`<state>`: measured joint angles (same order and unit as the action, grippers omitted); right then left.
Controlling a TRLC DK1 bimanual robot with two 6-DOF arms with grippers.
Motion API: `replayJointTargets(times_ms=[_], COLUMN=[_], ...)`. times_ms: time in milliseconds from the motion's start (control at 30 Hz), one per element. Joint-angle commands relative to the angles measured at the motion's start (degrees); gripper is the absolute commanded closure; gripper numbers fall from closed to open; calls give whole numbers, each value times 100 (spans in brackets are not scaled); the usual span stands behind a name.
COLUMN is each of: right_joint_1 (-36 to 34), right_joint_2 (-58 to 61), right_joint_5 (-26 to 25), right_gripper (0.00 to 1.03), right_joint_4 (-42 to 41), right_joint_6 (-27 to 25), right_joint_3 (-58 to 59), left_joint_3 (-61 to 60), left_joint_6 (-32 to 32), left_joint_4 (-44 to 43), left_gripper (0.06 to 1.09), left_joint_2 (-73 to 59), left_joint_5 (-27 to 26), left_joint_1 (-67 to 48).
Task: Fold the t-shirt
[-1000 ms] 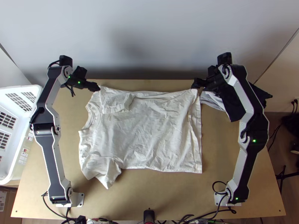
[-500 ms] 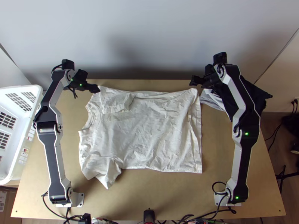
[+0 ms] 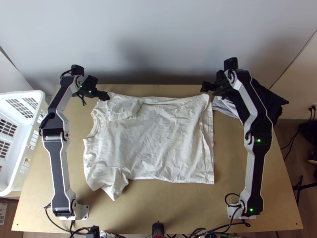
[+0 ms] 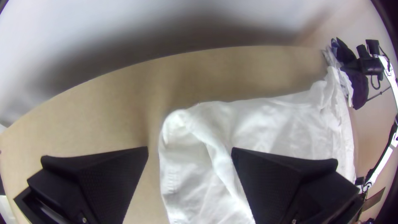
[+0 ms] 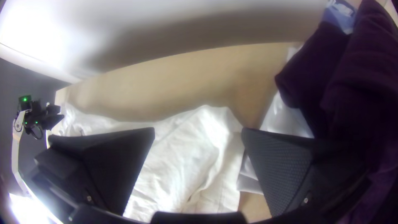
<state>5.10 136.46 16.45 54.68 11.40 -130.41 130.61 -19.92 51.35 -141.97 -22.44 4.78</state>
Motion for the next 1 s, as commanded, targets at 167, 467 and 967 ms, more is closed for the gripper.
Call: replayJointTargets(times_ms=[167, 467, 967], right_joint_1=[17, 61, 52], right_joint_2=[275, 381, 284], right_joint_5=[-1, -1, -1], right_gripper=[5, 30, 100], right_joint_4=[43, 131, 377], right_joint_6=[55, 319, 425], right_joint_3=[-81, -81, 51], left_joint_3=[0, -9, -202], left_joint_6=[41, -29, 32], left_joint_4=[-11, 6, 15], left_gripper=[11, 45, 105], left_joint_2=[-85, -76, 214], left_joint_5=[-6, -77, -200], left_joint_1=[-21, -29, -29])
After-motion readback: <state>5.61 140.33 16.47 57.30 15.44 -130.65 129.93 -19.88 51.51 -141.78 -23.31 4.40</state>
